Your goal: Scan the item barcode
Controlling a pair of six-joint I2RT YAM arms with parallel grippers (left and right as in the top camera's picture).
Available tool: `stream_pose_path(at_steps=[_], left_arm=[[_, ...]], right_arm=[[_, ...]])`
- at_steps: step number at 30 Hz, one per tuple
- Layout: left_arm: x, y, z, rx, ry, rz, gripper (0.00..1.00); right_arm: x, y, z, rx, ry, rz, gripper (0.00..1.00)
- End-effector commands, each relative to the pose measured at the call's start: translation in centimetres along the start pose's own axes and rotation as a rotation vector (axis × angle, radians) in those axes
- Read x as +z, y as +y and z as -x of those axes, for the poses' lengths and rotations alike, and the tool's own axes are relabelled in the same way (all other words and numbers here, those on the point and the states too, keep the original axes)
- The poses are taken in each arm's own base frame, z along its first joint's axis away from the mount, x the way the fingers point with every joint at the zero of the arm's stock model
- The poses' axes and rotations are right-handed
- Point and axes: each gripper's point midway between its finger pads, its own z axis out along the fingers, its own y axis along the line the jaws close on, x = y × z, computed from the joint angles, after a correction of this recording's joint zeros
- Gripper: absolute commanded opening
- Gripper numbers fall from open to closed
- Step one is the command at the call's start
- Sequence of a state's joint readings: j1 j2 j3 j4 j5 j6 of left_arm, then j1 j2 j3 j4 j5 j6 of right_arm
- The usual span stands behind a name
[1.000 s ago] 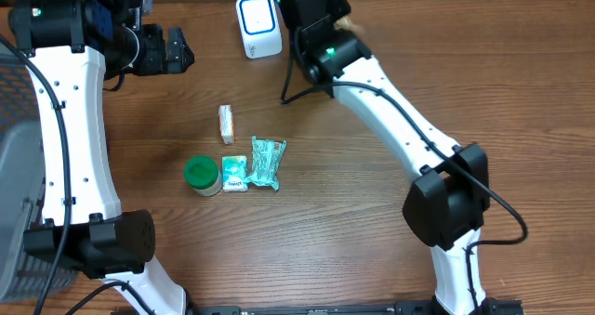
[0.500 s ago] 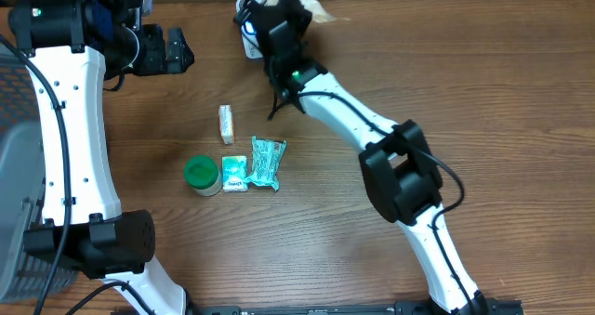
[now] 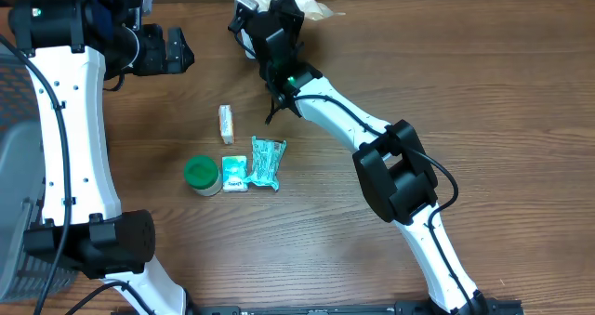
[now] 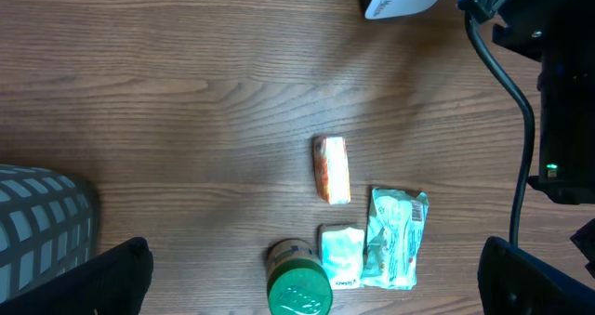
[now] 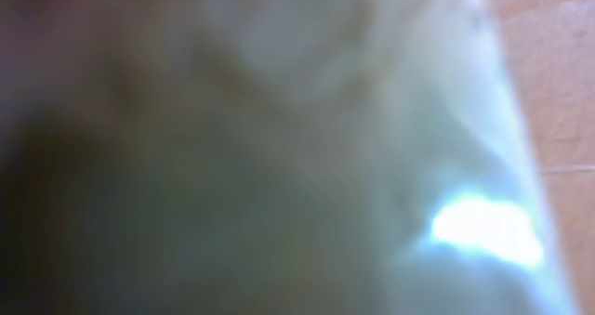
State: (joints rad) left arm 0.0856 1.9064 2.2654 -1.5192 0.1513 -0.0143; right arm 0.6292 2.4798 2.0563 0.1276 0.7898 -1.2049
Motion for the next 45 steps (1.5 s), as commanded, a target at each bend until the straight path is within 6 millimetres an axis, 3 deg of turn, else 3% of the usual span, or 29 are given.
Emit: stream_pose_path(at_steps=[1, 9, 13, 17, 21, 27, 30, 36, 40, 45], left_arm=[[-1.2, -0.1, 0.3, 0.032, -0.036, 0.005, 1.00], [-1.2, -0.1, 0.3, 0.032, -0.036, 0.005, 1.00], [-1.2, -0.1, 0.3, 0.032, -0.035, 0.005, 0.99], [-1.2, -0.1, 0.3, 0.032, -0.035, 0.005, 0.99], [-1.2, -0.1, 0.3, 0.032, -0.035, 0.005, 1.00], [-1.2, -0.1, 0.3, 0.032, -0.035, 0.005, 0.99], [-1.2, -0.1, 0.3, 0.032, -0.035, 0.005, 1.00], [-1.2, -0.1, 0.3, 0.032, -0.035, 0.005, 0.99], [-1.2, -0.1, 0.3, 0.032, -0.035, 0.005, 0.99], [-1.2, -0.1, 0.3, 0.032, -0.035, 0.005, 0.99]], right_arm=[[-0.1, -0.9, 0.3, 0.012, 0.002, -0.015, 0.04], [-0.1, -0.9, 0.3, 0.059, 0.002, -0.014, 0.04], [-0.4, -1.8, 0.5, 0.200, -0.003, -0.023, 0.04], [-1.7, -4.7, 0.9, 0.326, -0.029, 0.018, 0.04], [-4.1, -9.4, 0.7, 0.480, -0.069, 0.100, 0.04], [-9.2, -15.3, -1.5, 0.791, -0.093, 0.322, 0.04], [-12.3, -17.0, -3.7, 1.011, -0.062, 0.511, 0.04], [-17.9, -18.2, -12.0, 1.280, 0.157, 0.851, 0.04], [-19.3, -17.6, -17.1, 1.390, 0.299, 1.008, 0.04], [-19.0, -16.5, -23.1, 1.530, 0.395, 1.127, 0.04]])
